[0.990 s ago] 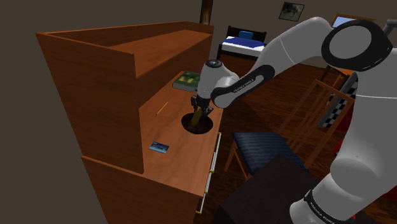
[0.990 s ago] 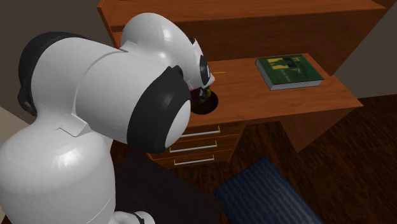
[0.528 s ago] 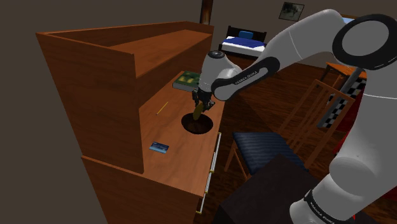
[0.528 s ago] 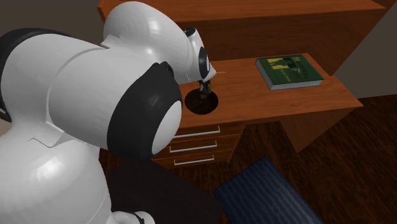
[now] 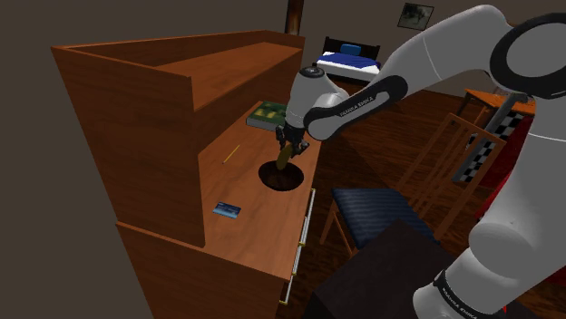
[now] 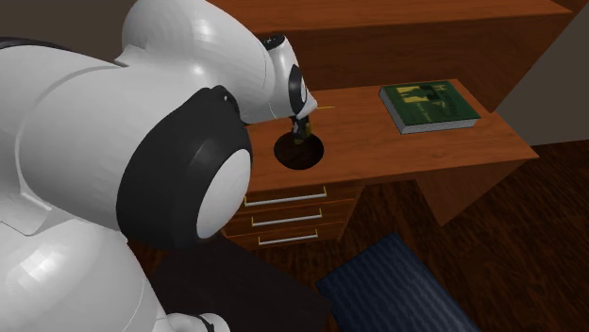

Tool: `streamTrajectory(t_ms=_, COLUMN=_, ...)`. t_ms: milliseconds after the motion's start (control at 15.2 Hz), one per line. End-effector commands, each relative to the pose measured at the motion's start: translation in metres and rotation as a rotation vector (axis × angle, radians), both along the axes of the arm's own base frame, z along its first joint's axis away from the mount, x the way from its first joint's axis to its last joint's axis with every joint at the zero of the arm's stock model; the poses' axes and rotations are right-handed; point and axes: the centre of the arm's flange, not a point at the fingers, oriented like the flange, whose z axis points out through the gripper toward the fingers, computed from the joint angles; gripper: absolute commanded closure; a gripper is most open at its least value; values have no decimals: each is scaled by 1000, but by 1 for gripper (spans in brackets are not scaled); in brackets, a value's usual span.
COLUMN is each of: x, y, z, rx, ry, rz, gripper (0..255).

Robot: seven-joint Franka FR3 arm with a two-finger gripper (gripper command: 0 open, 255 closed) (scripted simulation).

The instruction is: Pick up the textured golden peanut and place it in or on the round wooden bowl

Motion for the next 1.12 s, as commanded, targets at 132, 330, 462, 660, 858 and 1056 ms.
streamTrajectory(t_ms=132, x=0, y=0, z=-20, rx=0, ry=0, rz=0, gripper=255)
streamTrajectory(t_ms=330, x=0, y=0, z=-36, rx=0, ry=0, rz=0, gripper=255)
streamTrajectory(t_ms=462, x=0, y=0, z=-46, rx=0, ry=0, rz=0, gripper=255)
streamTrajectory(t_ms=660, x=0, y=0, z=-62, rx=0, ry=0, rz=0, gripper=255)
streamTrajectory(t_ms=858, x=0, y=0, z=-67, rx=0, ry=0, rz=0, gripper=255)
streamTrajectory(t_ms=1056, x=0, y=0, z=-67, rx=0, ry=0, rz=0, gripper=255)
